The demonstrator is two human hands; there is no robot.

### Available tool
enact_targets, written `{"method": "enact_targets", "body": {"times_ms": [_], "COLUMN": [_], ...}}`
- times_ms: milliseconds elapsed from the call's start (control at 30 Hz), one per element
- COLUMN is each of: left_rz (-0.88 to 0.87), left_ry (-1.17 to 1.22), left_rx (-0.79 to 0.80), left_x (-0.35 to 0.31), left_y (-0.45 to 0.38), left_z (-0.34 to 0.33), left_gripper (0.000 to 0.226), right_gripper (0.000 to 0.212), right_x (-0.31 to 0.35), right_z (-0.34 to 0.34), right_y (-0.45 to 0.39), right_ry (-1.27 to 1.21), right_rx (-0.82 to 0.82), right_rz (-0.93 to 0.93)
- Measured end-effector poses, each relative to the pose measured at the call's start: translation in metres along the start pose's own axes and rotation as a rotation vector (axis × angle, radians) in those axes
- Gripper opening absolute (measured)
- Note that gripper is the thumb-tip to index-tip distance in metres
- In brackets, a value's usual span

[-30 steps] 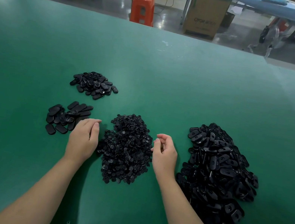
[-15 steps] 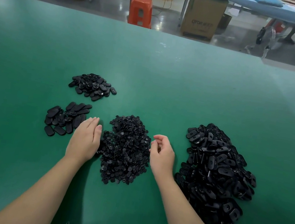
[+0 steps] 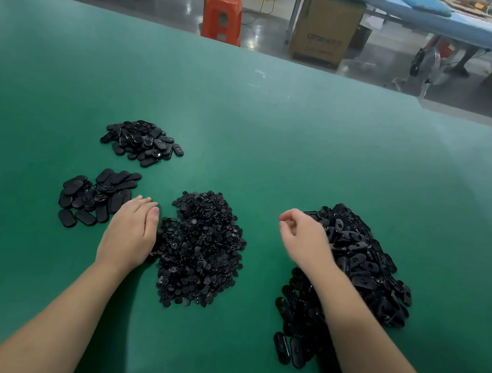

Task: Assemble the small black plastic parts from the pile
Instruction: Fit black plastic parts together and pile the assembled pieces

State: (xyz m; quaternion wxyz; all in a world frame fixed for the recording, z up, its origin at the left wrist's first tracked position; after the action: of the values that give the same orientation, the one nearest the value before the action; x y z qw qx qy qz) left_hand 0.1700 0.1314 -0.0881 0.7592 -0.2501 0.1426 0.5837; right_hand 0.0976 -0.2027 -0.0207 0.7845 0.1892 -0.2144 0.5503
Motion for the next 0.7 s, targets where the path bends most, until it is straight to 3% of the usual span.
{"method": "enact_targets", "body": {"times_ms": [100,233,700], "left_rz": [0.000,-0.002,0.009], "left_ry": [-0.008,0.003,0.031], "left_rx": [-0.003,-0.008,-0.024], "left_x": [0.000,-0.003,-0.002], "left_y": [0.000,0.000,0.000], "left_z": [0.000,0.001,0.003], "left_gripper": [0.046,0.059,0.059], "right_gripper": [0.030,0.044,0.018], "right_x": [-0.014,-0.029,-0.026], "right_z": [0.017,0.020,0.027], "right_y": [-0.015,-0.025,-0.036], "right_ry": [0.491,0.769,0.783], "right_rx": [-0.027,-0.001,-0.011], "right_rz": [0.026,-0.034,-0.030]}}
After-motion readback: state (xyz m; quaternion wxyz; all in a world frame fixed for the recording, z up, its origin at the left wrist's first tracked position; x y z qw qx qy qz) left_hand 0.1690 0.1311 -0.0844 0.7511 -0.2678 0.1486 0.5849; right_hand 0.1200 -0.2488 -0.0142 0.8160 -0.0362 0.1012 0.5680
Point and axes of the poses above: each hand's wrist, its own y-axis away from the middle knuckle, its own z-axis out of the back of the hand, x = y × z, the point moved 4 cm from there along -y, towards the middle knuckle, and after that the axes turned 3 degrees about -z, right-handed, at the moved point
